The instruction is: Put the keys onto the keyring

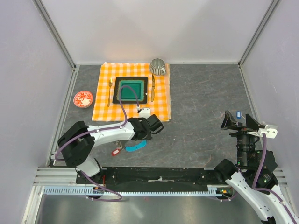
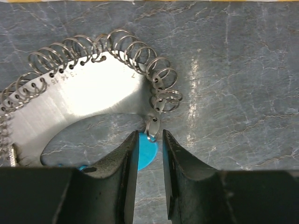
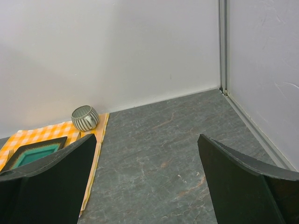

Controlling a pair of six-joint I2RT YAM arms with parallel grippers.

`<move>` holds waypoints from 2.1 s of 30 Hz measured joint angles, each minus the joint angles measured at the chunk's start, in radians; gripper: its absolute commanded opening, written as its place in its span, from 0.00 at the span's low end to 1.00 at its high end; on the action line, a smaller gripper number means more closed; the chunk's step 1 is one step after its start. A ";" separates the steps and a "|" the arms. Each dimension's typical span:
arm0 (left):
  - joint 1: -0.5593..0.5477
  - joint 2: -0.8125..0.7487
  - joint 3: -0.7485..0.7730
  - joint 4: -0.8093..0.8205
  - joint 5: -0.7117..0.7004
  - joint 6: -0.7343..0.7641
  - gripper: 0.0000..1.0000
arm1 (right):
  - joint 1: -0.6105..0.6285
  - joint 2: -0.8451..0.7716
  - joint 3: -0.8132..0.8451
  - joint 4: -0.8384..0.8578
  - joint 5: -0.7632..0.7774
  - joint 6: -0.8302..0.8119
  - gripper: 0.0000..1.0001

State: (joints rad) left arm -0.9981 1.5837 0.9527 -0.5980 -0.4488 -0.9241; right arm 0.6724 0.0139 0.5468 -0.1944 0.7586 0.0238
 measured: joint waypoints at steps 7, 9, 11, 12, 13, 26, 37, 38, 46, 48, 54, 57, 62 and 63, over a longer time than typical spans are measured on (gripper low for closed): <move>0.004 0.047 -0.001 0.032 0.028 0.000 0.28 | 0.000 0.000 0.000 -0.002 0.000 0.002 0.98; 0.006 0.056 -0.002 0.033 0.034 0.000 0.26 | 0.000 0.000 0.000 -0.002 0.000 0.002 0.98; 0.007 0.061 -0.003 0.033 0.040 0.000 0.18 | 0.000 0.000 0.000 -0.002 0.000 0.002 0.98; 0.008 0.061 -0.004 0.032 0.041 0.000 0.16 | 0.000 0.000 0.000 -0.002 0.000 0.003 0.98; 0.008 0.061 -0.005 0.032 0.042 0.000 0.10 | 0.000 0.000 0.000 -0.002 0.000 0.003 0.98; -0.056 -0.026 -0.055 0.079 0.060 0.081 0.02 | 0.000 0.000 0.000 -0.002 -0.001 0.006 0.98; -0.165 -0.102 -0.122 0.536 0.171 0.433 0.02 | 0.000 0.000 0.000 -0.002 -0.002 0.006 0.98; -0.165 -0.098 -0.128 0.564 0.179 0.455 0.02 | 0.000 0.000 0.000 -0.002 -0.002 0.006 0.98; -0.165 -0.011 -0.153 0.623 0.163 0.566 0.02 | 0.000 0.000 0.000 -0.002 -0.002 0.006 0.98; -0.165 -0.001 -0.164 0.613 0.160 0.567 0.02 | 0.000 0.000 0.000 -0.002 -0.002 0.006 0.98; -0.165 0.043 -0.158 0.554 0.141 0.543 0.13 | 0.000 0.000 0.000 -0.002 -0.003 0.006 0.98; -0.165 0.056 -0.121 0.492 0.135 0.506 0.26 | 0.000 0.000 0.000 -0.002 -0.002 0.006 0.98; -0.165 0.064 -0.060 0.357 0.139 0.438 0.48 | 0.000 0.000 0.000 -0.002 -0.003 0.006 0.98; -0.164 0.064 -0.043 0.323 0.142 0.426 0.49 | 0.000 0.000 0.000 -0.002 -0.003 0.006 0.98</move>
State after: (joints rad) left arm -1.1625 1.6478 0.9092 -0.2749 -0.3073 -0.4984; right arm 0.6724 0.0139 0.5468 -0.1967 0.7559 0.0299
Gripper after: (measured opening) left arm 0.434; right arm 0.982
